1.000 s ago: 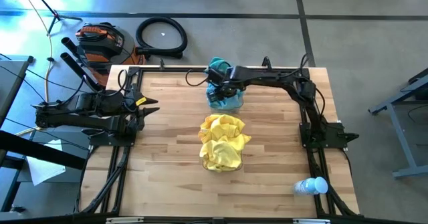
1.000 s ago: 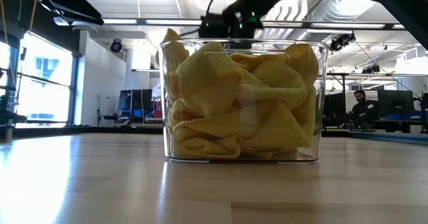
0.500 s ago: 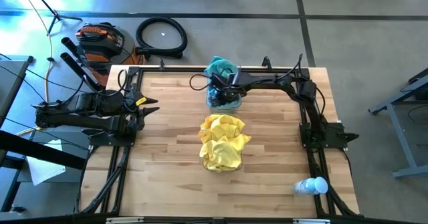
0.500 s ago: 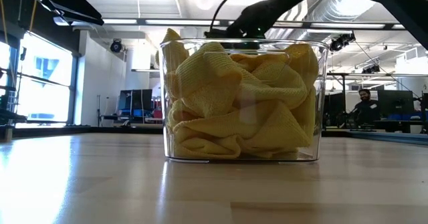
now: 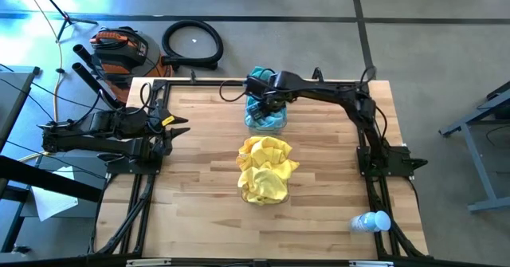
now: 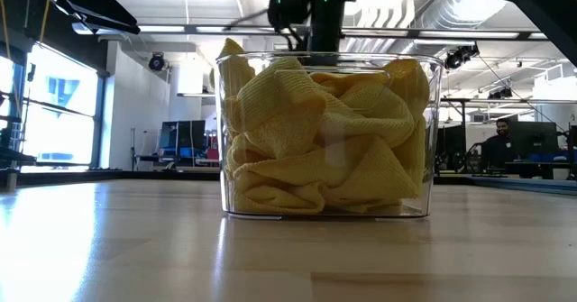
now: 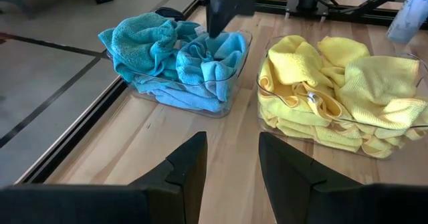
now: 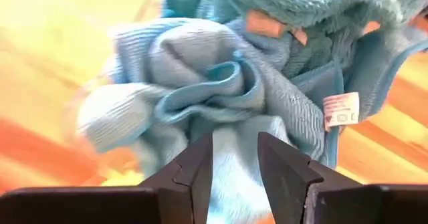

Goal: Sort microfiber towel by color & place in baskets
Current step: Return to Home Position

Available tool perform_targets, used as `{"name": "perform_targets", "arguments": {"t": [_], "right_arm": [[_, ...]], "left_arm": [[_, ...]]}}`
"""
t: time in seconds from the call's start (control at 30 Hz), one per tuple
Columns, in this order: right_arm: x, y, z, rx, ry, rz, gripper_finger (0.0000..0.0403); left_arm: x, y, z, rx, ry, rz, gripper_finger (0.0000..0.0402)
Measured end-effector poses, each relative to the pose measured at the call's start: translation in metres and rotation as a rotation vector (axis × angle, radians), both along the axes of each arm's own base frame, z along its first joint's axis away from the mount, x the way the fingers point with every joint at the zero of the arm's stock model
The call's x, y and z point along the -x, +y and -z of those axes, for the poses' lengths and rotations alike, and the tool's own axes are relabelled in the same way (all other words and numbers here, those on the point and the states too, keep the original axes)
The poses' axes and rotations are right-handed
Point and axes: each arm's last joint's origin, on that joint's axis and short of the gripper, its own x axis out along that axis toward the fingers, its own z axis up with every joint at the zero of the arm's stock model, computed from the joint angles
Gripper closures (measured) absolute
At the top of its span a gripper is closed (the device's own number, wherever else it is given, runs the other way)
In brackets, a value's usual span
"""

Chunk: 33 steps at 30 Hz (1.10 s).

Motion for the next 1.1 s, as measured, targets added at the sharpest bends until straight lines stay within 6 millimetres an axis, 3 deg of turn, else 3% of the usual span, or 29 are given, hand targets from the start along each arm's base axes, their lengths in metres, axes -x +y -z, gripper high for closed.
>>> {"name": "perform_targets", "arguments": {"t": [0.2,0.37,0.43,0.57,0.73,0.87,1.1], "right_arm": [[-0.007,0.020,-0.030,0.048,-0.040,-0.152,0.0304],[-0.010,0.035,-0.031,0.054,-0.018,-0.271,0.0383],[-0.011,0.039,-0.031,0.074,-0.007,-0.292,0.0395],[-0.009,0.049,-0.035,0.093,0.006,-0.337,0.0384],[-0.004,0.061,-0.047,0.112,0.002,-0.425,0.0400],[0.003,0.068,-0.059,0.126,-0.010,-0.462,0.0397],[0.015,0.077,-0.073,0.133,-0.004,-0.498,0.0401]], "left_arm": [[0.000,0.000,0.000,0.000,0.000,0.000,0.0277],[0.000,-0.001,0.000,0.005,0.003,0.027,0.0284],[-0.001,-0.001,0.000,0.010,0.004,0.052,0.0305],[-0.001,-0.002,0.000,0.021,0.003,0.076,0.0383],[-0.009,-0.004,-0.002,0.056,-0.119,0.137,0.0399],[-0.022,-0.009,0.014,0.032,-0.299,0.259,0.0401],[-0.025,-0.009,0.057,-0.018,-0.461,0.265,0.0401]]}}
